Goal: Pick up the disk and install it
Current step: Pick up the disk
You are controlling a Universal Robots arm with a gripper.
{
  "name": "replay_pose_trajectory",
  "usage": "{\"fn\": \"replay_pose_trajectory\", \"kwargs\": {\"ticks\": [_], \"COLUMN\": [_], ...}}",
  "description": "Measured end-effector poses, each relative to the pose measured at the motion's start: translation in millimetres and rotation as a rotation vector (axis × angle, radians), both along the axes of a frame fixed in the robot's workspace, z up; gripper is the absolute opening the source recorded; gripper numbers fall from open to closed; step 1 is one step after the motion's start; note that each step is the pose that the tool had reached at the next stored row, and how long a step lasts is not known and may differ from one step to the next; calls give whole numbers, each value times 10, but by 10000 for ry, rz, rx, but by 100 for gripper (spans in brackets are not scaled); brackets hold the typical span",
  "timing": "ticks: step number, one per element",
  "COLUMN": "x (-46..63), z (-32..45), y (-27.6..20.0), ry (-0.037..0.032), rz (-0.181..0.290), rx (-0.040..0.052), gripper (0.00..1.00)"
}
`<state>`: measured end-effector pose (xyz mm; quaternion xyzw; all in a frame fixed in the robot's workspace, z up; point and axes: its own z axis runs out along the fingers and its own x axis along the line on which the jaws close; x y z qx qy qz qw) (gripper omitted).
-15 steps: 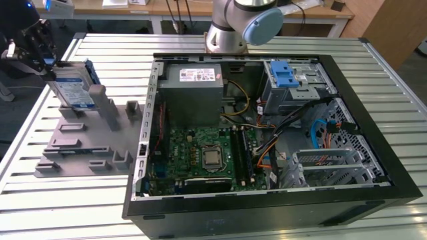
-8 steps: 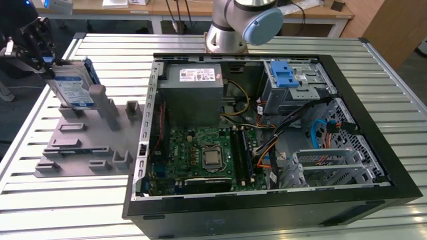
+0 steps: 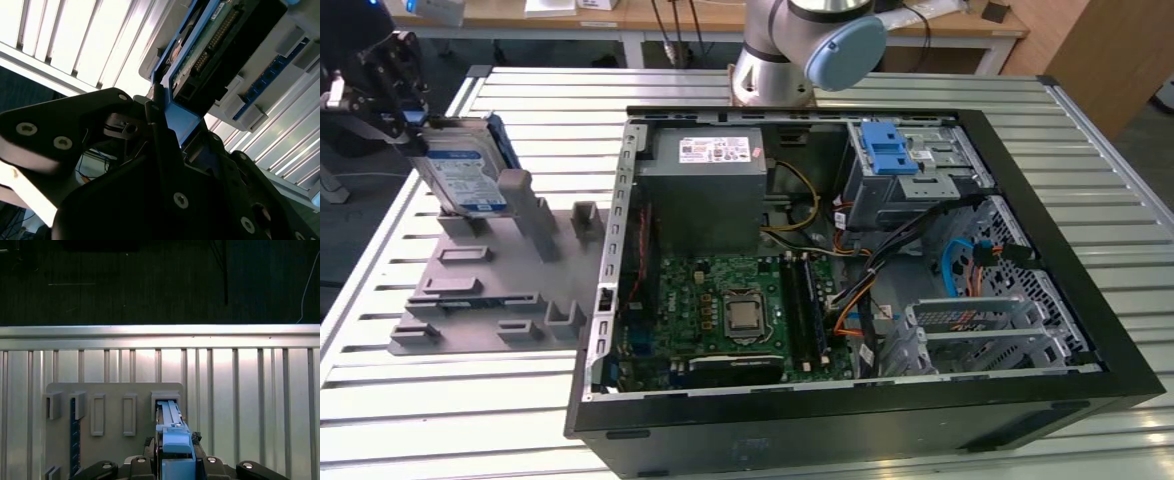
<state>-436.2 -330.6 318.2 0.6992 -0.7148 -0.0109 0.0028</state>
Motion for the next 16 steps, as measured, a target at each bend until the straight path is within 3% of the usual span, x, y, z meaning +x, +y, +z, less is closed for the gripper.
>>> {"fn": "replay_pose_trajectory", "kwargs": {"ticks": [16], "x": [0], "z": [65], "y": [0], "ry": [-2], "rz": [1], "rx": [1], "gripper": [37]}}
